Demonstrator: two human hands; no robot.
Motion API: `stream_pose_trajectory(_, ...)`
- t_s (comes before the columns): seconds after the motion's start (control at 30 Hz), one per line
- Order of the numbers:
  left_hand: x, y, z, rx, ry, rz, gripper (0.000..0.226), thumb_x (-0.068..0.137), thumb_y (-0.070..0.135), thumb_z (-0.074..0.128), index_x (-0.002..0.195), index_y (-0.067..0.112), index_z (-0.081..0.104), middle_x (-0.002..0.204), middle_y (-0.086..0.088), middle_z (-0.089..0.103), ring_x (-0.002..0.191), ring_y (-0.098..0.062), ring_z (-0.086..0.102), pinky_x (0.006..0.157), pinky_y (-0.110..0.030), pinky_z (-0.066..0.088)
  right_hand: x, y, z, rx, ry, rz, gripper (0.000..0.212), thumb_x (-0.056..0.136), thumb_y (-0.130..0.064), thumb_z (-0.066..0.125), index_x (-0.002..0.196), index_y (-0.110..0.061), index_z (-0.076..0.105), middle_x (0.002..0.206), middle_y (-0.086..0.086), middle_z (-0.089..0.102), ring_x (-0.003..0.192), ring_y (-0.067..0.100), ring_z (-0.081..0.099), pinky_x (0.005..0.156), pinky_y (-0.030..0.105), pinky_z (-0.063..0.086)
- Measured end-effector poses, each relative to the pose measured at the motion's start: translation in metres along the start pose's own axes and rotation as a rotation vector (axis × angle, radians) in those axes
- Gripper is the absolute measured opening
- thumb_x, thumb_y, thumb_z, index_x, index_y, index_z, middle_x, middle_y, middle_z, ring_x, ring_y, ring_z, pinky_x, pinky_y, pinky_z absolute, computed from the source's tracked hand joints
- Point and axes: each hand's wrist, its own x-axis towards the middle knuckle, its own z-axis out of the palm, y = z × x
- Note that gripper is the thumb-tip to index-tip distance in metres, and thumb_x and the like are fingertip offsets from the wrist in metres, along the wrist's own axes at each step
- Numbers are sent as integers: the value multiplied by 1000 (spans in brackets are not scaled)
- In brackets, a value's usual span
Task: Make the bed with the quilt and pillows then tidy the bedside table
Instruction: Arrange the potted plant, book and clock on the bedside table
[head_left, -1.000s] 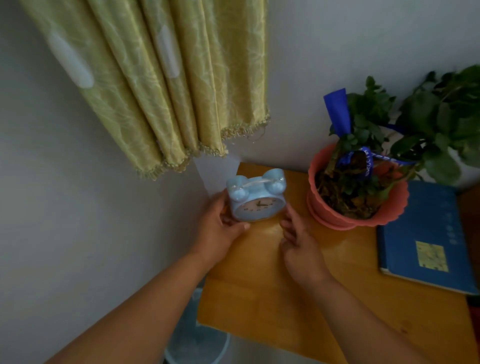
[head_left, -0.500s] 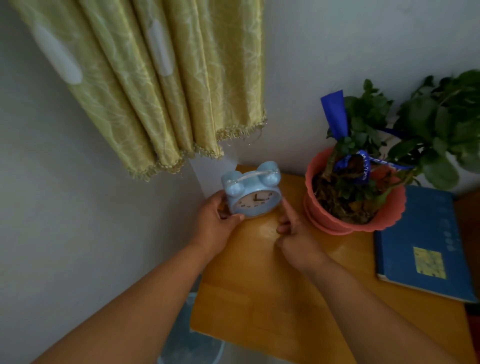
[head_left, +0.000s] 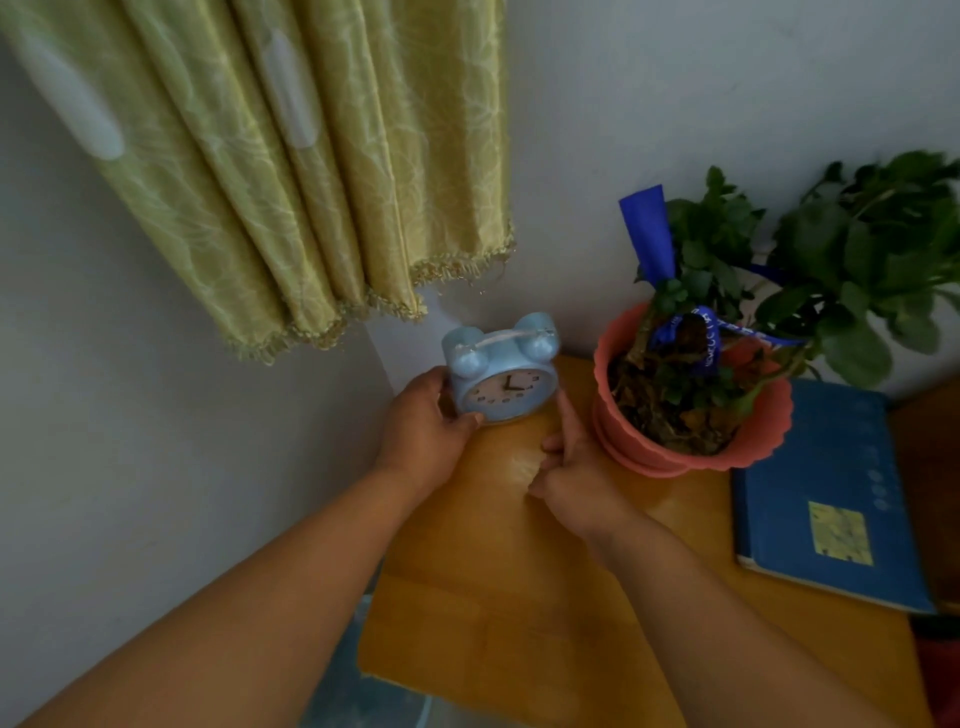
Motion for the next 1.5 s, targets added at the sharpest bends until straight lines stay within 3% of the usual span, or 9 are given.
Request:
stream_pose_trajectory(0.13, -3, 2, 2, 23, 45, 0, 34, 77, 17, 78, 103, 26, 57, 91, 7, 64, 86, -16, 65, 77, -30, 54, 12, 0, -4, -62, -52, 35, 105, 79, 11, 48, 148, -49, -4, 118, -4, 23, 105, 11, 32, 73, 15, 40)
stream_pose_trajectory(0.23, -2, 3, 2, 53, 68, -4, 33, 77, 18, 77, 98, 29, 54, 88, 9, 62, 83, -16, 64, 76, -30, 53, 24, 2, 0, -110, -29, 91, 111, 72, 4, 51, 144, -55, -8, 120, -3, 21, 101, 13, 21, 85, 25, 34)
stream_pose_trajectory(0.43, -1, 3, 0, 42, 83, -5, 32, 78, 16, 76, 97, 27, 54, 89, 8, 61, 81, -13, 61, 75, -28, 50, 36, -1, 3, -212, 1, 134, 110, 74, -2, 54, 140, -58, -13, 153, 15, 23, 104, 15, 25, 68, 22, 38)
stream_pose_trajectory(0.57, -1, 2, 1, 41, 89, -10, 31, 78, 15, 77, 97, 27, 55, 90, 8, 62, 82, -13, 62, 75, -28, 51, 34, -5, 0, -268, 1, 144, 107, 79, -2, 55, 142, -56, -13, 154, 15, 16, 126, 24, 40, 91, 35, 45)
stream_pose_trajectory(0.73, -1, 1, 1, 50, 99, -7, 32, 77, 17, 77, 97, 28, 54, 92, 4, 64, 83, -16, 64, 78, -34, 54, 38, -1, 3, -263, 18, 148, 111, 74, -2, 55, 139, -60, -14, 153, 15, 20, 111, 18, 36, 84, 33, 40)
stream_pose_trajectory(0.83, 0, 2, 1, 56, 96, -12, 31, 78, 17, 76, 98, 28, 54, 91, 5, 63, 81, -14, 64, 78, -33, 54, 42, 0, 4, -280, 32, 151, 112, 71, -5, 55, 136, -62, -16, 153, 14, 21, 130, 26, 38, 85, 33, 40)
stream_pose_trajectory(1.03, 3, 4, 1, 81, 100, -18, 31, 80, 18, 75, 107, 19, 59, 99, 3, 63, 83, -15, 62, 78, -32, 52, 44, -1, 5, -316, 36, 148, 112, 69, -9, 52, 127, -67, -24, 153, 14, 26, 108, 18, 34, 81, 34, 45)
stream_pose_trajectory(1.2, 3, 4, 0, 86, 94, -15, 31, 80, 19, 75, 107, 21, 58, 98, 6, 62, 85, -15, 62, 79, -33, 53, 42, -1, 6, -324, 31, 167, 113, 69, -7, 53, 128, -66, -23, 155, 10, 20, 137, 35, 34, 91, 39, 48)
stream_pose_trajectory(1.5, 3, 6, -1, 67, 73, -22, 33, 81, 17, 74, 109, 19, 58, 98, 5, 62, 90, -18, 65, 81, -37, 55, 36, -4, 5, -321, 17, 147, 114, 70, -3, 52, 132, -64, -22, 157, 6, 13, 134, 34, 38, 90, 39, 53)
